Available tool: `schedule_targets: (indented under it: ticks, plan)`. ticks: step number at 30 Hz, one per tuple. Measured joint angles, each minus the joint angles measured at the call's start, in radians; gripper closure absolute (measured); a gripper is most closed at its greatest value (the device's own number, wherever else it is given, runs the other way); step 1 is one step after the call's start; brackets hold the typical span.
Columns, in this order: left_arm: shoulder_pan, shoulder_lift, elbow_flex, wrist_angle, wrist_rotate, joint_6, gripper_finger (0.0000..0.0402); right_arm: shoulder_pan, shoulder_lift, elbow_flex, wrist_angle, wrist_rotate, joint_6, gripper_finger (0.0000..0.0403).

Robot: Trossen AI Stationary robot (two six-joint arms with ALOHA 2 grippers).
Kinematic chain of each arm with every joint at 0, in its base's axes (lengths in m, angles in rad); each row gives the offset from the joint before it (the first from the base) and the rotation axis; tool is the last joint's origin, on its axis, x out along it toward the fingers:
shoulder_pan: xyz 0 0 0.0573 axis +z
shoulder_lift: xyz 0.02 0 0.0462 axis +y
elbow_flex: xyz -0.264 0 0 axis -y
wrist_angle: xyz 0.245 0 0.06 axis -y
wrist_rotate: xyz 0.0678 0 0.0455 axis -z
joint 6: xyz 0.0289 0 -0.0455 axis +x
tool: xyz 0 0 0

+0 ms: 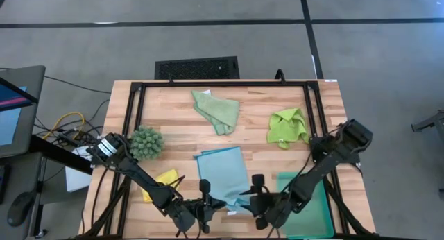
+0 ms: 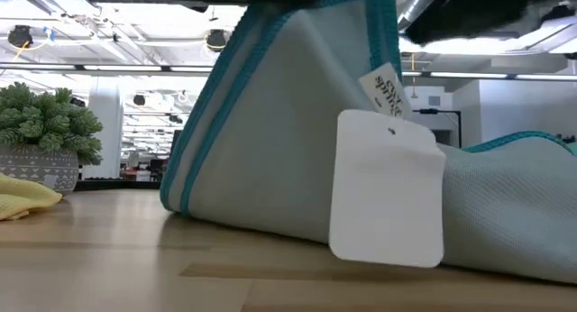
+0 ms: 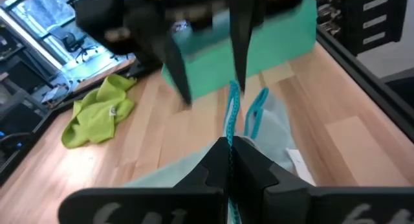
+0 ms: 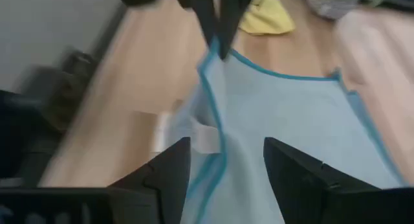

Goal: Fold microfiber towels
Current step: Fold the blue microfiber cloth

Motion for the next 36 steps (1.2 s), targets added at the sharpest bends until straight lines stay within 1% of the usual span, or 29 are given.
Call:
schedule_targets:
  ticks: [3, 5, 7, 9, 12, 15, 16, 17, 19, 23, 26, 29, 32, 34, 36]
  plan:
    - [-0.002, 0.0, 0.0, 0.007, 0.021, 0.0, 0.0401, -0.014, 0.058, 0.001, 0.122, 0.016, -0.065, 0.0192]
    - [-0.002, 0.0, 0.0, 0.004, 0.027, 0.0, 0.0401, -0.026, 0.09, 0.001, 0.185, 0.018, -0.078, 0.0202]
    - [-0.002, 0.0, 0.0, 0.008, 0.029, 0.0, 0.0401, -0.035, 0.108, 0.001, 0.194, 0.018, -0.078, 0.022]
    - [-0.002, 0.0, 0.0, 0.005, 0.029, -0.003, 0.0401, -0.04, 0.108, 0.001, 0.198, 0.018, -0.084, 0.025]
    - [0.001, 0.0, 0.0, -0.001, 0.031, -0.015, 0.0401, -0.038, 0.104, 0.001, 0.19, 0.016, -0.079, 0.0309]
    - [0.009, 0.0, 0.0, -0.024, 0.033, -0.071, 0.04, -0.029, 0.099, 0.001, 0.189, 0.0, -0.078, 0.037]
    - [0.014, -0.001, 0.0, -0.032, 0.034, -0.096, 0.0396, -0.025, 0.099, 0.001, 0.188, -0.012, -0.078, 0.0385]
    - [0.019, -0.001, 0.0, -0.049, 0.041, -0.114, 0.0389, -0.024, 0.099, 0.001, 0.18, -0.027, -0.078, 0.0391]
    - [0.031, -0.002, 0.0, -0.093, 0.044, -0.143, 0.0369, -0.024, 0.099, 0.001, 0.174, -0.051, -0.068, 0.0386]
    - [0.059, -0.002, 0.0, -0.125, 0.069, -0.164, 0.0305, -0.026, 0.099, 0.001, 0.152, -0.074, -0.028, 0.0372]
    - [0.077, -0.002, 0.023, -0.12, 0.149, -0.113, 0.0254, -0.027, 0.099, 0.001, 0.128, -0.088, -0.024, 0.0379]
    - [0.093, -0.002, 0.066, -0.12, 0.253, -0.025, 0.0216, -0.026, 0.099, 0.001, 0.117, -0.091, -0.024, 0.0392]
    - [0.109, -0.002, 0.102, -0.129, 0.314, 0.001, 0.0202, -0.026, 0.099, 0.001, 0.114, -0.091, -0.024, 0.0396]
    - [0.12, -0.002, 0.114, -0.129, 0.341, -0.004, 0.0207, -0.026, 0.099, 0.001, 0.114, -0.091, -0.024, 0.0392]
    - [0.128, -0.002, 0.117, -0.134, 0.359, -0.015, 0.0223, -0.027, 0.099, 0.001, 0.113, -0.091, -0.024, 0.0383]
